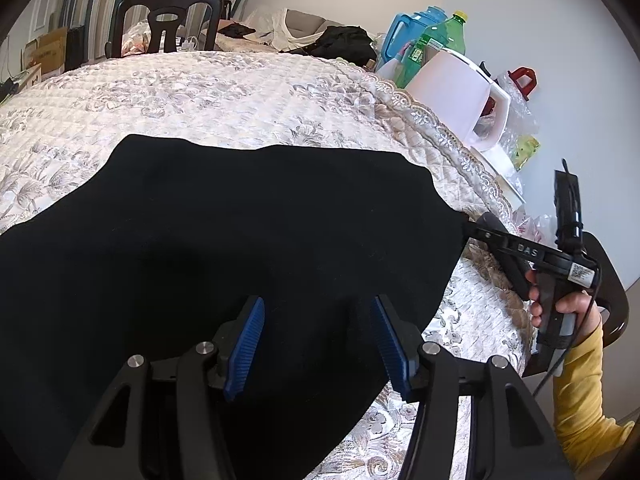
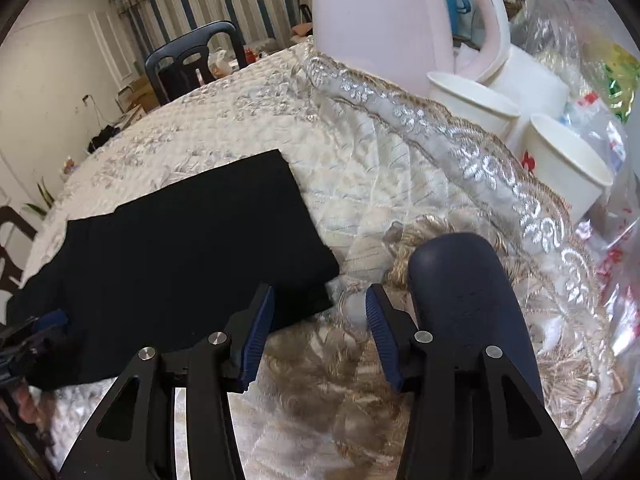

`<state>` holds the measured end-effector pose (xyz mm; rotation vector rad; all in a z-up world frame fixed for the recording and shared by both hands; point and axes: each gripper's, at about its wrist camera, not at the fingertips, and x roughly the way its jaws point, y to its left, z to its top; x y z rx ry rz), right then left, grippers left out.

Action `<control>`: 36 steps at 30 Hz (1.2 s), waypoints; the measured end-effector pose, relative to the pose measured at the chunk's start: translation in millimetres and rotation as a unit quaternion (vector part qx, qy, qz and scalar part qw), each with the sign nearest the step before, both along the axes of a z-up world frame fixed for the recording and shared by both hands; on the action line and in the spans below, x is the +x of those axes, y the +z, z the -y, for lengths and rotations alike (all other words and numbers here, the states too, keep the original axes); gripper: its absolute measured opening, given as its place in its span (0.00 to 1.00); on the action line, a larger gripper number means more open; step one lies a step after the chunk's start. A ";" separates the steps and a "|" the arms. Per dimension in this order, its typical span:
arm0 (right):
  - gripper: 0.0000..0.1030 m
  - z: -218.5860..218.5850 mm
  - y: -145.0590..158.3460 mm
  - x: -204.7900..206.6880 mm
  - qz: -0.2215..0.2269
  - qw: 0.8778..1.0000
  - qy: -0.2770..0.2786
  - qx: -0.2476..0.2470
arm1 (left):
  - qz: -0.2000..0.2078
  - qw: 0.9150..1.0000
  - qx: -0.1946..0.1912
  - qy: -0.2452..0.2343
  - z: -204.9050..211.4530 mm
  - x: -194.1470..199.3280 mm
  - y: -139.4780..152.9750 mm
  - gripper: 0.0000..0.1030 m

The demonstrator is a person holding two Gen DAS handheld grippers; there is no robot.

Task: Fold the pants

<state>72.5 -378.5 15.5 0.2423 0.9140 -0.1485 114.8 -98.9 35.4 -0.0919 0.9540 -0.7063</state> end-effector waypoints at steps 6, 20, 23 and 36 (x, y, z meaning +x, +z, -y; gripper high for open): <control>0.50 -8.8 -6.2 5.7 -0.005 0.999 0.004 0.044 | -0.003 1.000 0.002 0.003 -0.6 0.4 0.2 0.57; 0.50 -8.9 -8.9 -13.9 0.034 0.990 -0.019 0.134 | -0.003 1.000 -0.004 -0.008 1.6 0.0 2.8 0.60; 0.49 2.9 -11.9 -7.9 0.058 0.984 -0.044 0.160 | -0.006 1.000 -0.004 -0.003 -0.1 1.1 2.2 0.60; 0.09 15.9 -14.8 -3.5 0.084 0.977 -0.101 0.168 | -0.008 1.000 0.000 -0.007 14.4 14.1 9.4 0.60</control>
